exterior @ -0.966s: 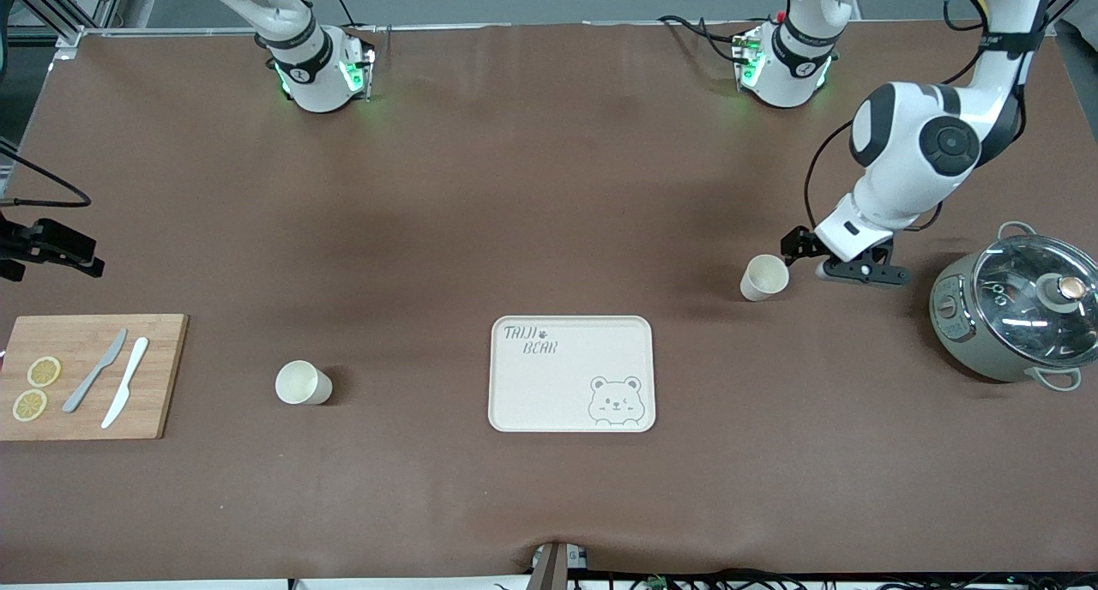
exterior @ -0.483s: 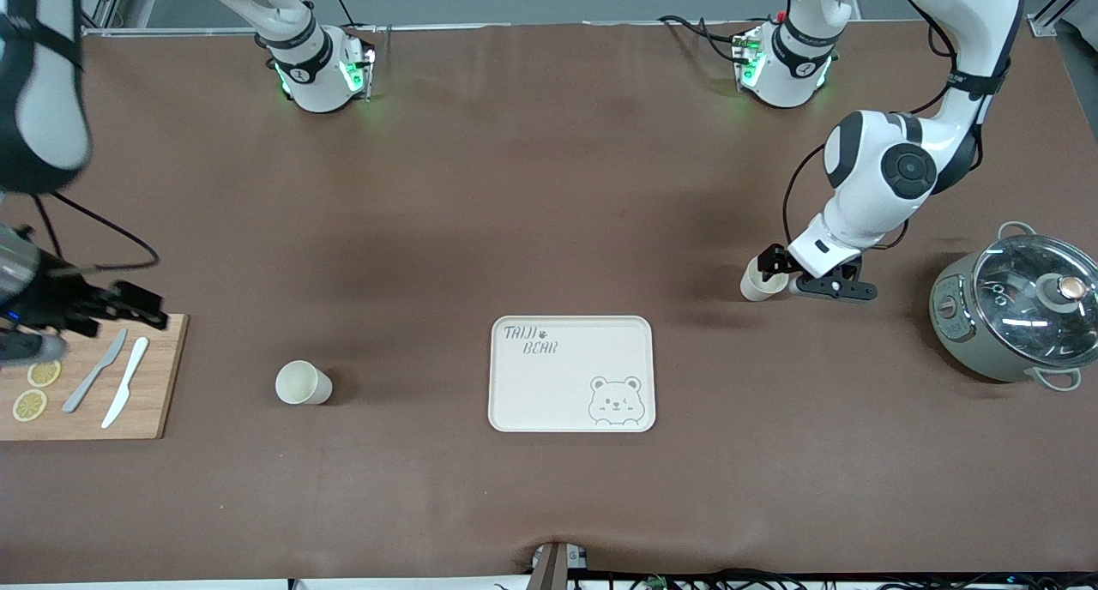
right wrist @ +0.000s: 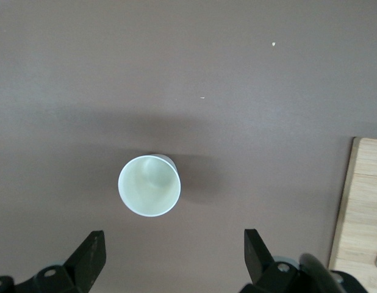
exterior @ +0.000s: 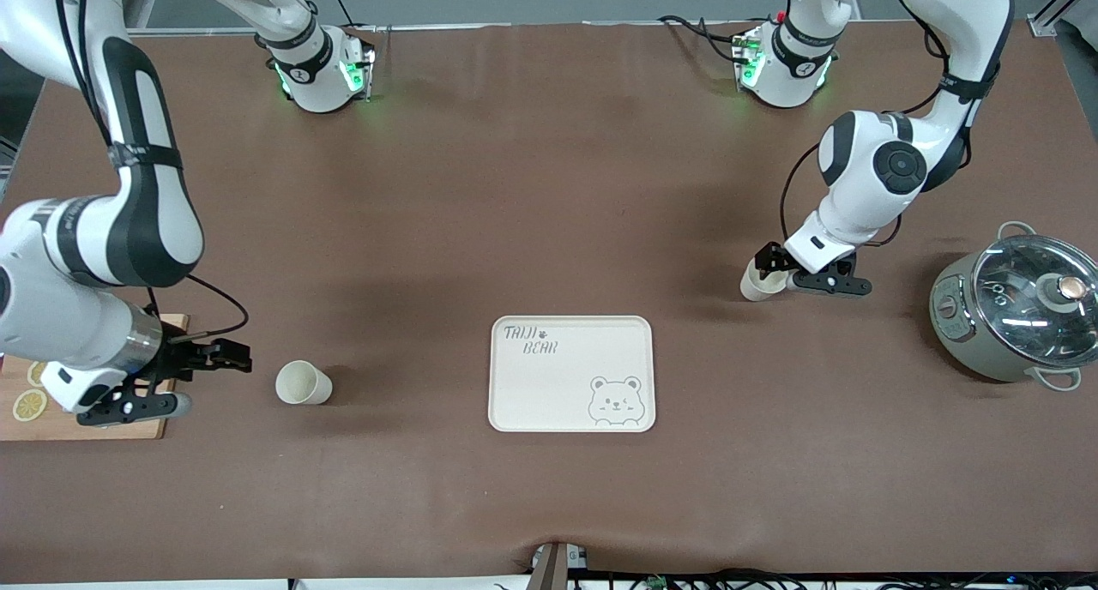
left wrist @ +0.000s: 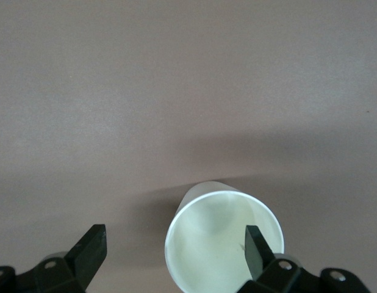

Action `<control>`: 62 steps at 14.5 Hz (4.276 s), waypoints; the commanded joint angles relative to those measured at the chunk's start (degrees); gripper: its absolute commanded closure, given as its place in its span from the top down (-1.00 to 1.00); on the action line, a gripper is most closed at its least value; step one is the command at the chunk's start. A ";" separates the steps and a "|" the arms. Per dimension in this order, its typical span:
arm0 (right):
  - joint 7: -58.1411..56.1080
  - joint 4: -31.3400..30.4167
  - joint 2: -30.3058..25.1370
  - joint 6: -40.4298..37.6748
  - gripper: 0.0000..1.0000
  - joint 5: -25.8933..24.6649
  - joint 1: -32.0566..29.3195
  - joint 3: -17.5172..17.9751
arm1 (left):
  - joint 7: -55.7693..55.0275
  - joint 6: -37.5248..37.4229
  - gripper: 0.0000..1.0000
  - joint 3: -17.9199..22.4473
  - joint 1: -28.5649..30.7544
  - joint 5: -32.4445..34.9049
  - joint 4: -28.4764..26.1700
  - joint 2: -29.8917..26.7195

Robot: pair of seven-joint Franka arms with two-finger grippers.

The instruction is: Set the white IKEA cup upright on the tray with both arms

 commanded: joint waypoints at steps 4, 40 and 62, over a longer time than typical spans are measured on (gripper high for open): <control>-0.92 0.97 4.42 3.93 1.00 -0.14 0.77 -0.22 | -0.96 3.91 1.00 -0.51 0.35 -0.93 -0.47 2.78; -6.29 -8.96 10.05 22.75 1.00 0.57 1.91 -0.13 | -53.60 -22.02 -1.00 0.28 -23.03 12.78 50.51 30.30; -5.32 -8.52 10.23 22.14 -1.00 0.57 2.53 -0.13 | -57.74 -15.87 -1.00 0.81 -22.94 16.73 51.22 32.76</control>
